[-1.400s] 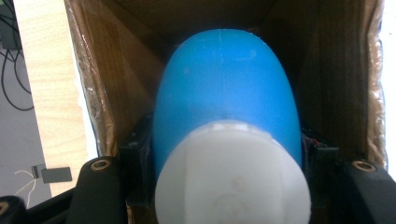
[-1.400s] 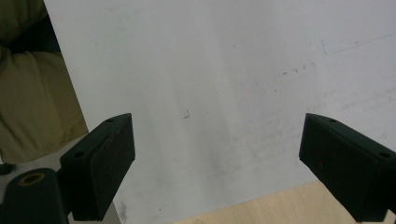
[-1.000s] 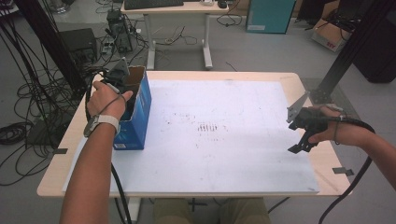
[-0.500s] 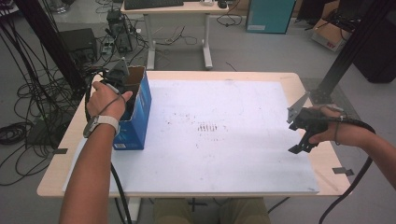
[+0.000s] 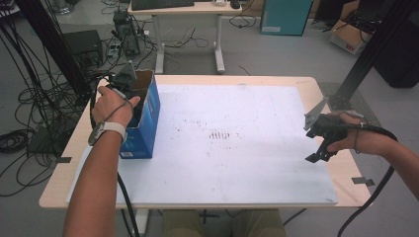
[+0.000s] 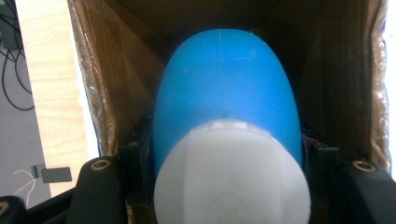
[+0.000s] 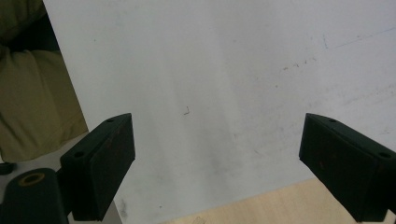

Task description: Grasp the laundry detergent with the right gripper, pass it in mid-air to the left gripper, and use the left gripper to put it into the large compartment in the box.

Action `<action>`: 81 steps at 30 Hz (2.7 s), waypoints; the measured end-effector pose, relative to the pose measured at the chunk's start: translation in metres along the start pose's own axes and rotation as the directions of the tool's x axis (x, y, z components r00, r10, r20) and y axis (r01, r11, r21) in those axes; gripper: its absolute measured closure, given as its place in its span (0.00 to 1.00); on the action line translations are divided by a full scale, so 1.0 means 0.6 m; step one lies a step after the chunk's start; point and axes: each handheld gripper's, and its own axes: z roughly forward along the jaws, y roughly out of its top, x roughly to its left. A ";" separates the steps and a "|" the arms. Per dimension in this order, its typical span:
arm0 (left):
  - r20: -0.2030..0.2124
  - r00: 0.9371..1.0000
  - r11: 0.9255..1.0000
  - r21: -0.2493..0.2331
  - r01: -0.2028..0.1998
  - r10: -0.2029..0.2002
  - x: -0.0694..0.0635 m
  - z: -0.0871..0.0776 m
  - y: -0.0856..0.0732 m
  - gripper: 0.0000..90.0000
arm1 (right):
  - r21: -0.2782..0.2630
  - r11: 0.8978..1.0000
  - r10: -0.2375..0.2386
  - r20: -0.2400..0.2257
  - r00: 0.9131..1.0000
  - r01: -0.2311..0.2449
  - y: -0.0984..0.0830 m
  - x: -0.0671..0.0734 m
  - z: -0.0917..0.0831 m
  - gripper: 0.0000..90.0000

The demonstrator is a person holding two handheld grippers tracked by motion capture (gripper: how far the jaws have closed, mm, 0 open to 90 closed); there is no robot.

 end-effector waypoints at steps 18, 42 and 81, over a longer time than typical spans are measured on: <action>0.003 1.000 1.000 -0.003 0.002 -0.002 0.001 0.000 -0.002 0.41 | -0.007 1.000 0.009 0.001 1.000 -0.009 -0.001 0.002 -0.001 0.12; 0.005 1.000 1.000 -0.004 0.002 -0.002 0.002 0.000 -0.003 0.41 | -0.006 1.000 0.011 0.005 1.000 -0.011 -0.003 0.000 -0.001 0.12; 0.096 0.995 1.000 -0.020 0.020 -0.018 0.019 0.005 0.001 0.31 | -0.008 1.000 0.028 0.005 1.000 -0.028 -0.013 0.003 0.001 0.11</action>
